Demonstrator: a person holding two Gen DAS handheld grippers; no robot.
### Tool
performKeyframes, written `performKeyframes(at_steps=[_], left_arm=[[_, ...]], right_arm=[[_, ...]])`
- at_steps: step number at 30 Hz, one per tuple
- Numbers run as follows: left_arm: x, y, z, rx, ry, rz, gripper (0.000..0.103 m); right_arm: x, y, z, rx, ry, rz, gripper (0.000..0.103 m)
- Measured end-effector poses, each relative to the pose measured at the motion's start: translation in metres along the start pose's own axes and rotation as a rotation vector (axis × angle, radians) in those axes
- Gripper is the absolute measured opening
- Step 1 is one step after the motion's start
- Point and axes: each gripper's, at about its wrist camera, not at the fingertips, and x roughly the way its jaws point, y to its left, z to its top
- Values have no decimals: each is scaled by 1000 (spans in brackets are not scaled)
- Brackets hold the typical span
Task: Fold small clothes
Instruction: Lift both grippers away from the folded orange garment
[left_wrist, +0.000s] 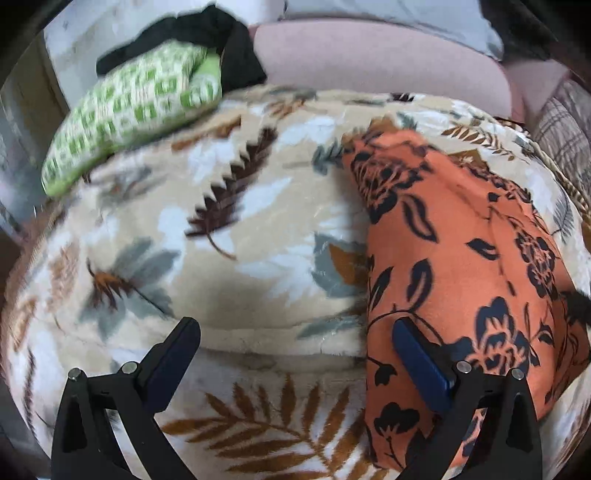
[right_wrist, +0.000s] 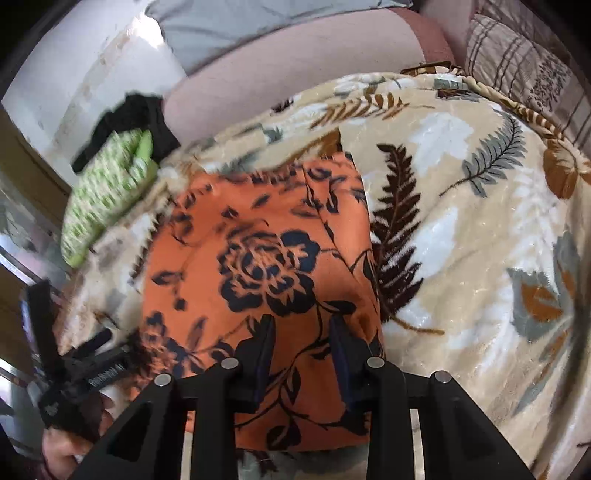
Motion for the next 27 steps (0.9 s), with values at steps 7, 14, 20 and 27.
performKeyframes(at_steps=[7,14,20,27], left_arm=[[-54,-5,-9,-3,-122,-74,103],[-121,0,-38,5,-234,-65,103],[-165,7,-70,-3,-250,-97,103],[-220,9,-79,6,-320,-86,103]], right_arm=[[-31,20,-2,-112,-122,-149,34],[-98,51,-17,-199,-304,-265,69],[-152,92,-47,-320,-425,-351,75],[-198,124,-71,-380,-460,-349,75]])
